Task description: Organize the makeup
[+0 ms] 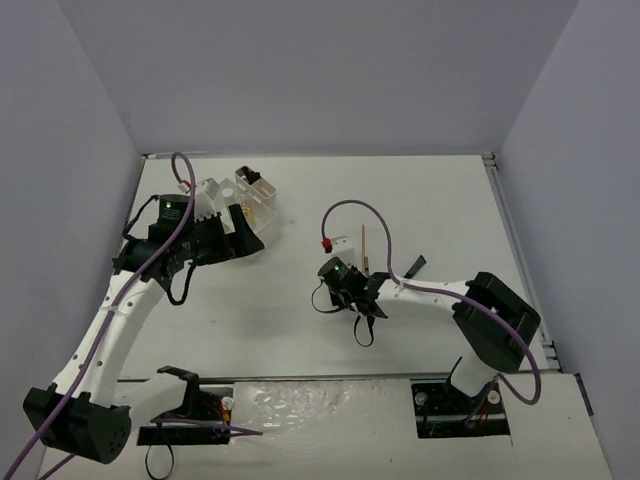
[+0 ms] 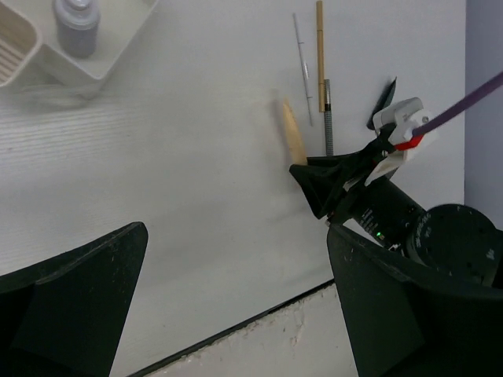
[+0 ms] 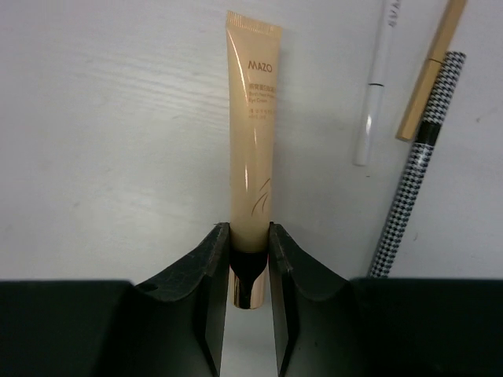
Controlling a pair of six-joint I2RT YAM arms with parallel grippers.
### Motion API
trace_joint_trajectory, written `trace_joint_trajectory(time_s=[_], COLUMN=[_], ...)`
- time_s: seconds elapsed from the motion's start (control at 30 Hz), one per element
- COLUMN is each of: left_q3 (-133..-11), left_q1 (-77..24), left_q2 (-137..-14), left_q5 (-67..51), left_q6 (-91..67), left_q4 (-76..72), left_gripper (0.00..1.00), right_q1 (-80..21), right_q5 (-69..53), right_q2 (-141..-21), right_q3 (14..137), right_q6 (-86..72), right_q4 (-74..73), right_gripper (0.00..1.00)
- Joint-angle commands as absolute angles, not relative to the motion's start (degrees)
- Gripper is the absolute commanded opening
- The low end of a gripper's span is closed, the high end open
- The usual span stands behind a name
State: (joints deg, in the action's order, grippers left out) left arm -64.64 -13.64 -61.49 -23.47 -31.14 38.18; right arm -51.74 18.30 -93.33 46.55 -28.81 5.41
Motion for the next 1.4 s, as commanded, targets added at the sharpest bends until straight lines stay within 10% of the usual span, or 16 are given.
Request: trace_joint_trajectory(time_s=[0.0,0.83,1.37], left_q3=[-67.24,-74.76,-76.56], left_q1=[-19.32,-36.44,-38.85], left_q2=[-63.32,-75.10,-76.73], left_q5=[-22.58,-13.06,-12.63], left_q6=[-35.93,-42.83,-44.47], left_q4=[31.67,29.00,28.12], left_gripper=[0.97,0.79,0.05], right_q1=[-58.61,-64.16,-64.16], right_q5=[20.78,14.24,16.37], right_q2=[-82.83,-65.64,-65.13], right_q3=[45.14,33.40,32.88], right_q6=[-20.79,-9.30,-8.53], right_q4=[15.79,41.26,40.49], right_gripper=[0.00,0.00,0.04])
